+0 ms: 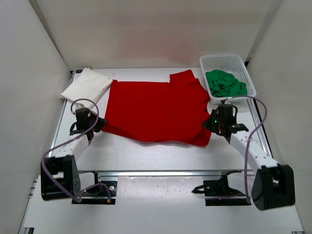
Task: Fold and stack the t-shirts
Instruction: Fold the flattened tshirt in 1/3 of the way
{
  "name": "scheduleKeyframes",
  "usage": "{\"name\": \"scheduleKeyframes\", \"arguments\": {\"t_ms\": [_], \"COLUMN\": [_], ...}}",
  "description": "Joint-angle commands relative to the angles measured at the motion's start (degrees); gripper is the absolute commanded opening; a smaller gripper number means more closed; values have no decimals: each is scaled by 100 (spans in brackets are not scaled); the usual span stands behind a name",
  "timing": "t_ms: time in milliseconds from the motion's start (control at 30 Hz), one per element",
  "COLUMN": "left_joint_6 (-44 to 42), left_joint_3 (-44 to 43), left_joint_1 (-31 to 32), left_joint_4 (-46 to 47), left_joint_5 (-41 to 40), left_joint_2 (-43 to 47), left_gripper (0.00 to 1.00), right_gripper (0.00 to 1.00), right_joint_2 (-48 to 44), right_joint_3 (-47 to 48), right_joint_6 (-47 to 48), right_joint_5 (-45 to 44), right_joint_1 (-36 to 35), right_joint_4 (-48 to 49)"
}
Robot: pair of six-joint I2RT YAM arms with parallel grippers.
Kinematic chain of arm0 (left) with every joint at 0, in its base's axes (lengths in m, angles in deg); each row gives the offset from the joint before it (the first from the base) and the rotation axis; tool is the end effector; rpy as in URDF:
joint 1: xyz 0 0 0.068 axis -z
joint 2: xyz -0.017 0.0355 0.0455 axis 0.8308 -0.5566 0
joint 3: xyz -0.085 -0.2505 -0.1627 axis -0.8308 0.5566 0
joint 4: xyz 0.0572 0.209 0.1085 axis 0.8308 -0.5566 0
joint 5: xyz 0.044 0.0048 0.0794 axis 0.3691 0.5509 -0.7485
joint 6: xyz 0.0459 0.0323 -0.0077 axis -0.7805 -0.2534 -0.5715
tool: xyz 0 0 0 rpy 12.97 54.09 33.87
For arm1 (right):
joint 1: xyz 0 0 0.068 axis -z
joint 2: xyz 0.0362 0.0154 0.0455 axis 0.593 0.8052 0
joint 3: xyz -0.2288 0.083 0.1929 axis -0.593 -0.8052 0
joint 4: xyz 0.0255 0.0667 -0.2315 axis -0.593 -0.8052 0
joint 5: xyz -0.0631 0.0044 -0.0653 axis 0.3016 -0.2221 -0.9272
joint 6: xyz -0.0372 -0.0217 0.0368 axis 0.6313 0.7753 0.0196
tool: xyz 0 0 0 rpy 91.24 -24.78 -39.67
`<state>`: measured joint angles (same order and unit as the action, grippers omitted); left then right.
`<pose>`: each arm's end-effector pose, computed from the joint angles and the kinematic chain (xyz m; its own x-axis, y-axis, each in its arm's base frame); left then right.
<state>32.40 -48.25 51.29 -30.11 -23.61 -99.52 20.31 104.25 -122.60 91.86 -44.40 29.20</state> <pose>0.2017 0.0124 0.2274 -0.4374 -0.7705 -0.4636 -0.4649 0.6351 -0.6168 0.1745 0.0280 0.2521 -0.6844 0.4866 -0.5429 0.2429 0.8544 0.4594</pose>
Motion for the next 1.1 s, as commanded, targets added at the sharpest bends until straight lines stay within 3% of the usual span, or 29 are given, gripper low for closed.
{"name": "scheduleKeyframes", "arguments": {"t_ms": [0,167,533,600,667,733,800,867,967,1033,1067], "left_joint_6": [368,527,378,395,369,343,334,238,-8,8,61], "left_joint_3": [-371,-1048,-2788,-2859,-2956,-2982,-2712,-2466,-1964,-1333,-1174], "left_joint_1": [-118,-118,-65,-83,-109,-118,-170,-188,-65,-39,-4], "left_joint_4": [634,767,512,512,486,390,485,521,407,503,530], "left_joint_5": [-143,-239,-380,-406,-371,-214,-291,-423,-617,-653,-678], "left_joint_2": [-425,-1417,-3254,-3396,-3492,-3475,-3091,-2705,-2026,-1553,-1481], "left_gripper": [0,0,2,7,24,32,43,49,46,47,46], "right_gripper": [0,0,0,0,0,6,20,29,40,39,20], "right_joint_2": [691,1946,4144,4496,4803,5025,5095,4930,4306,3491,3235], "right_joint_3": [793,1742,3834,4178,4668,5021,5346,5313,4745,4015,3272], "right_joint_6": [361,615,931,940,1054,1151,1230,1248,1170,1021,802], "right_joint_5": [94,-188,-109,-38,-38,-117,-135,-126,-258,-215,-153], "right_joint_1": [-58,-49,153,171,135,83,12,-32,-32,-6,-14], "right_joint_4": [1069,1508,1430,1413,1265,1079,904,920,920,1348,1516]}}
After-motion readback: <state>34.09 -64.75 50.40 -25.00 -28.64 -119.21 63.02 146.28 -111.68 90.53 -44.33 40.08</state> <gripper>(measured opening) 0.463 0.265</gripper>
